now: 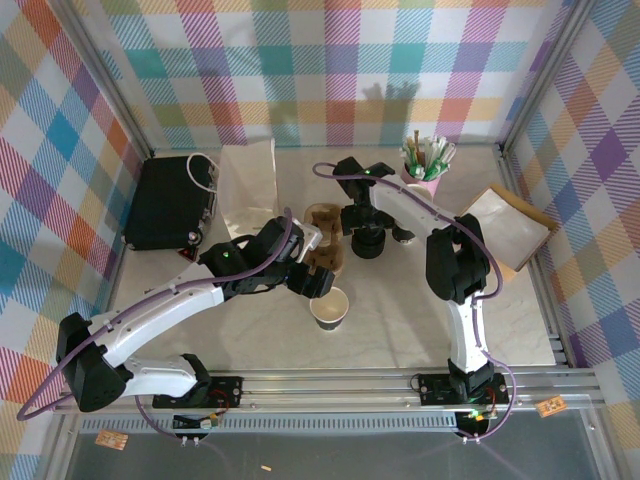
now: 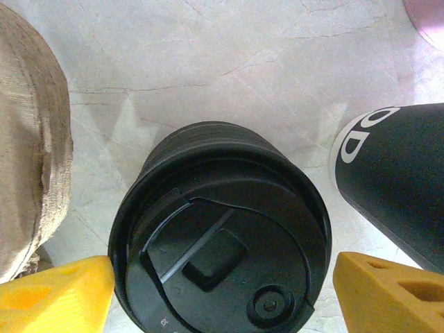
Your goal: Pack the takeout coffee
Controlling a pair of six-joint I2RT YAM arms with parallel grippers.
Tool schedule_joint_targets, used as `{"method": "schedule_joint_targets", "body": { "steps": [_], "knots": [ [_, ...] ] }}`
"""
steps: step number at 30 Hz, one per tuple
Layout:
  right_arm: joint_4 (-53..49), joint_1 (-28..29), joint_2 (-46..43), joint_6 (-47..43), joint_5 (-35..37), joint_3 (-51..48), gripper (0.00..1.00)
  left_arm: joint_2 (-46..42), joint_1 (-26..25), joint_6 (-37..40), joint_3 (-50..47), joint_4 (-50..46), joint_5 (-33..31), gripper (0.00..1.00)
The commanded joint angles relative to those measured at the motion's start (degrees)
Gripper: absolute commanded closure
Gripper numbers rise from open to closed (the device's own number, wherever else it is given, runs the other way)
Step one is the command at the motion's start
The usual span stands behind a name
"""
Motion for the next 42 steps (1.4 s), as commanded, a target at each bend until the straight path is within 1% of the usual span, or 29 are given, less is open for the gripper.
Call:
{"method": "schedule_joint_targets", "body": {
  "steps": [1,26,30,38,40,42],
  "knots": [
    [-0.25,-0.32,0.08,0.02,-0.96,0.26,0.17,0.35,-0.25,-0.37,1.73,-0.69,0.87,0.04],
    [-0.84,-0.45,1.67,-0.07,-1.24,-0.29,0.18,1.01,-0.26,-0.56,1.91,-0.41,0.93,0.05],
    [-0.69,-0.54,1.68,-0.07,-1.67,-0.82,0.22,1.28,-0.25,-0.60,2.00,-0.33,0.94,0.04],
    [-0.14,-0.69,1.48,-0.20,-2.02,-1.48,0.24,1.71,-0.25,-0.73,2.30,-0.18,0.94,0.05],
    [-0.16,-0.80,1.59,-0.20,-2.11,-1.56,0.23,1.82,-0.25,-0.75,2.33,-0.06,0.94,0.05],
    [-0.50,-0.81,1.68,-0.20,-1.48,-1.47,0.18,1.93,-0.30,-0.91,2.36,0.03,1.02,0.05]
  ]
}}
